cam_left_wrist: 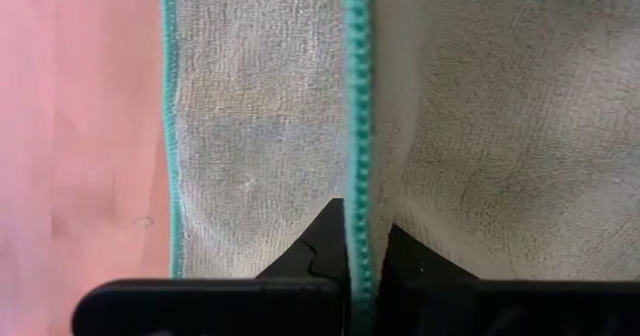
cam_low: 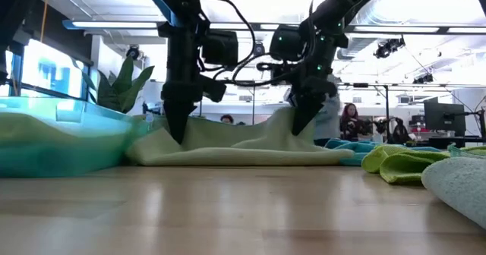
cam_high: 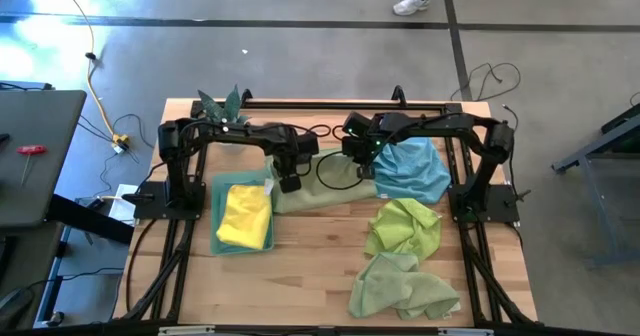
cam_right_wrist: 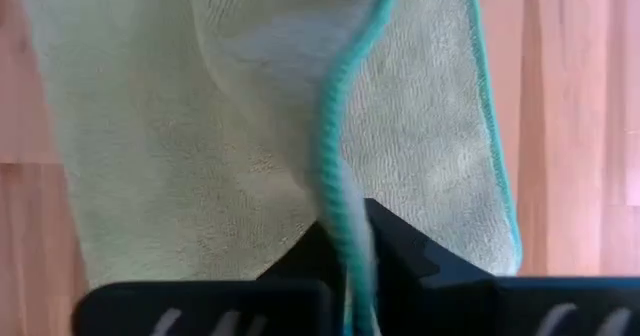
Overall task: Fold microfiber towels
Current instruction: Fold the top green microfiber towel
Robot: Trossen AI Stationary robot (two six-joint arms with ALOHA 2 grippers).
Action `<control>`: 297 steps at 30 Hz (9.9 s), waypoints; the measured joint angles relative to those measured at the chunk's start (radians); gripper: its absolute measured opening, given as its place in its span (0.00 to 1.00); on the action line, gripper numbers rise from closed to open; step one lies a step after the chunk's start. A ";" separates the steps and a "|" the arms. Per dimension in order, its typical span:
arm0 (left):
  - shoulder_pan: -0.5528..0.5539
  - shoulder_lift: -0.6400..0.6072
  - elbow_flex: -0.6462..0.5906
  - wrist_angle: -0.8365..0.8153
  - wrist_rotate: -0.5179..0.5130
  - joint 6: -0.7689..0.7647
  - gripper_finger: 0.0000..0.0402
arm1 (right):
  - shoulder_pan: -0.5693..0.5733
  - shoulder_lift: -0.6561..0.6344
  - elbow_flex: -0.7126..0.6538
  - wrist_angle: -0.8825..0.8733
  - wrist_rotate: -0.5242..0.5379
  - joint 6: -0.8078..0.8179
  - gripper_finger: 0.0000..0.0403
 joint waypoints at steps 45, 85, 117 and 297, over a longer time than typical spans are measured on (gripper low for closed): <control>-0.104 -0.063 0.000 -0.020 -0.040 0.000 0.60 | 0.013 0.069 -0.008 0.045 -0.011 0.165 0.48; -0.166 -0.061 -0.214 0.395 -0.062 -0.098 0.60 | 0.012 -0.512 -0.462 0.137 -0.018 0.750 0.48; -0.200 -0.061 -0.223 0.526 -0.061 -0.159 0.60 | 0.422 -0.464 -0.613 0.247 0.361 2.035 0.48; -0.323 -0.583 -0.178 0.438 -0.291 -0.437 0.58 | 0.469 -0.052 -0.235 0.576 0.280 1.531 0.00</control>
